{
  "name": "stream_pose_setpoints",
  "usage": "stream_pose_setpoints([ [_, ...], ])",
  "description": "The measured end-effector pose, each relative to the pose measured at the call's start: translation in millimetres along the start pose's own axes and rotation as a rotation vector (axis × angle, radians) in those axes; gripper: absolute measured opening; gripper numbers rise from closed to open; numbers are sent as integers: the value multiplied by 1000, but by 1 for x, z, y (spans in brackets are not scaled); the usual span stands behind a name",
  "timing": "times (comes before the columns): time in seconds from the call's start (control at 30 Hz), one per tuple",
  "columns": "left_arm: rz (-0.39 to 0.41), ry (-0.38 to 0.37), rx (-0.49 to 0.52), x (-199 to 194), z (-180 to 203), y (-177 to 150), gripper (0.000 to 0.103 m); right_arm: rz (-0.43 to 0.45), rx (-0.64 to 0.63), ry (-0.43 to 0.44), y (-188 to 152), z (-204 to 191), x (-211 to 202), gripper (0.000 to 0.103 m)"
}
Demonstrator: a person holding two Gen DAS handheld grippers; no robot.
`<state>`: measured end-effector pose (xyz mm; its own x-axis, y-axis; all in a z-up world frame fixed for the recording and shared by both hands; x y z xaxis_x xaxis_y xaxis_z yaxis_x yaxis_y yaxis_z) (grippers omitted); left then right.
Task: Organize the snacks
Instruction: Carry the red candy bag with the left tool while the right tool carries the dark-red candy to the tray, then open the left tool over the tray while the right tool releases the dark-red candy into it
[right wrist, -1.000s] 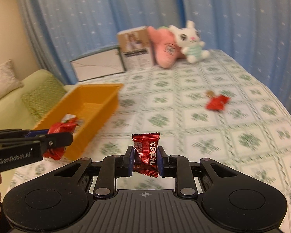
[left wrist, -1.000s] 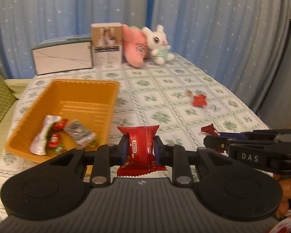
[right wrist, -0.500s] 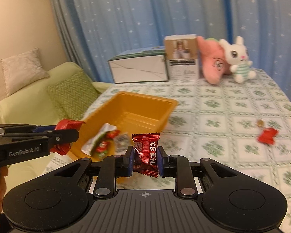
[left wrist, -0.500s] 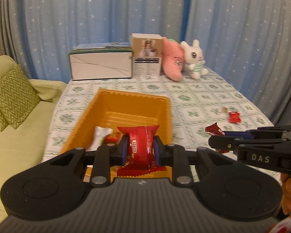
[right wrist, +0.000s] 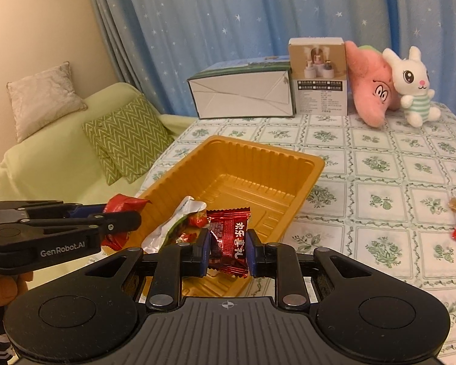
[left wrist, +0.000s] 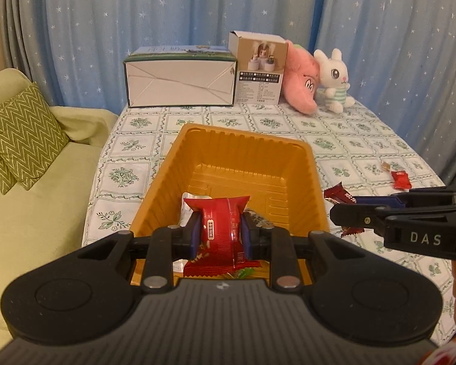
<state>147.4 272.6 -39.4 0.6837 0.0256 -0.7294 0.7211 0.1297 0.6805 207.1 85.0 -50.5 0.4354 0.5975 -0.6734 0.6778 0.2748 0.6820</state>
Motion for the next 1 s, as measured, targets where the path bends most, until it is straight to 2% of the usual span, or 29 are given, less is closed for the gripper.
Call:
stream_pose_setpoints([
  [0.33, -37, -10, 5, 29, -3, 1, 25, -13, 9, 4, 2, 4, 18, 24],
  [0.43, -37, 0, -3, 32, -5, -2, 39, -19, 12, 5, 2, 5, 22, 24],
  [1.0, -2, 30, -25, 4, -16, -6, 39, -17, 1, 49, 6, -13, 26, 25],
])
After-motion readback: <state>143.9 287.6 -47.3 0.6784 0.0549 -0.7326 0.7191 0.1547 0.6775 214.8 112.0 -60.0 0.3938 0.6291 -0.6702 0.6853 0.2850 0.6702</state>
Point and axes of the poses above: each gripper's, at about its wrist camera, not at the fingertips, and x roughly the way its jaws point, z to its right, y to its top, the point moved 3 cm from there along x, roughly the way its jaws point, and after that the axes turned 5 degrees about -z, right-handed, at the moved point
